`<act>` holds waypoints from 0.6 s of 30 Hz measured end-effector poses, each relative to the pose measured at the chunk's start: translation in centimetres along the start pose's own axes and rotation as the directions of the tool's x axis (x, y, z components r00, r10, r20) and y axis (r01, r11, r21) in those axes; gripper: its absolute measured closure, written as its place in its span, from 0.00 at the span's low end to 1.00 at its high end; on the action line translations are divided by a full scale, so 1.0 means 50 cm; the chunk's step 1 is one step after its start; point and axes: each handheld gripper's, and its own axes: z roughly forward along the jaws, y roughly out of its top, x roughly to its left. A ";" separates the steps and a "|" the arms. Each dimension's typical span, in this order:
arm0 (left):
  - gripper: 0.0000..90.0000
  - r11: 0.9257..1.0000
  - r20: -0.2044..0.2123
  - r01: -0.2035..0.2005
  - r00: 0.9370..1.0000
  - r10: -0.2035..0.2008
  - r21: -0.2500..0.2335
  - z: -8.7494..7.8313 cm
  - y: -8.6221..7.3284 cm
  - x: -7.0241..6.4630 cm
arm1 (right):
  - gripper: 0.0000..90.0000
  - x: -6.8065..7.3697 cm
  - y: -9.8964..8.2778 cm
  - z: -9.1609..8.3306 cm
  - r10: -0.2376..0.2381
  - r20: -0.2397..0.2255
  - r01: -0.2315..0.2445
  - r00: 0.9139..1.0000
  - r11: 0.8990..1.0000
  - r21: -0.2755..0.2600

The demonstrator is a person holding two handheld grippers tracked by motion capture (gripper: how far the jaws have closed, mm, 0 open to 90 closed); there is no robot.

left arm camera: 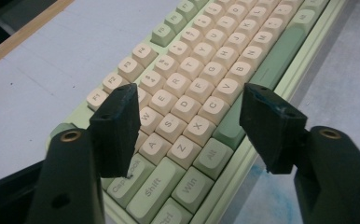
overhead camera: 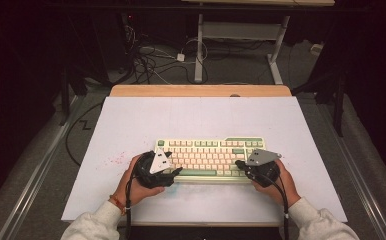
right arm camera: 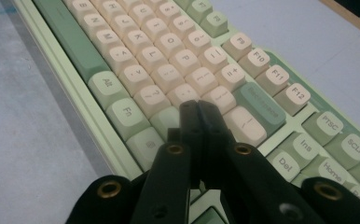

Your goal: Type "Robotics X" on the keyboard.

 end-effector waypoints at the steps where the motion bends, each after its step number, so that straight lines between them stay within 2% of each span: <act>1: 0.34 1.000 -0.004 0.006 1.000 -0.006 -0.002 -0.002 -0.001 0.001 | 1.00 0.000 -0.001 0.002 0.001 0.003 -0.001 1.000 1.000 0.004; 5: 0.32 1.000 0.001 0.019 1.000 -0.019 0.008 -0.010 -0.003 0.008 | 1.00 -0.003 -0.004 0.005 0.009 -0.001 -0.009 1.000 1.000 0.019; 10: 0.41 0.999 -0.001 0.032 0.999 -0.032 0.017 -0.027 -0.006 0.015 | 1.00 -0.002 -0.008 0.005 0.011 0.003 -0.011 1.000 1.000 0.011; 13: 0.51 0.999 -0.003 0.031 1.000 -0.031 0.026 -0.036 -0.005 0.022 | 1.00 -0.001 -0.009 0.004 0.011 0.008 -0.011 1.000 1.000 0.010; 16: 0.71 0.998 -0.018 0.054 0.998 -0.054 0.041 -0.039 -0.001 0.032 | 1.00 0.000 -0.010 0.004 0.009 0.011 -0.009 1.000 1.000 0.008; 18: 0.80 0.997 -0.005 0.060 0.998 -0.060 0.043 -0.039 0.002 0.036 | 1.00 0.002 -0.010 0.004 0.014 0.012 -0.014 1.000 1.000 0.007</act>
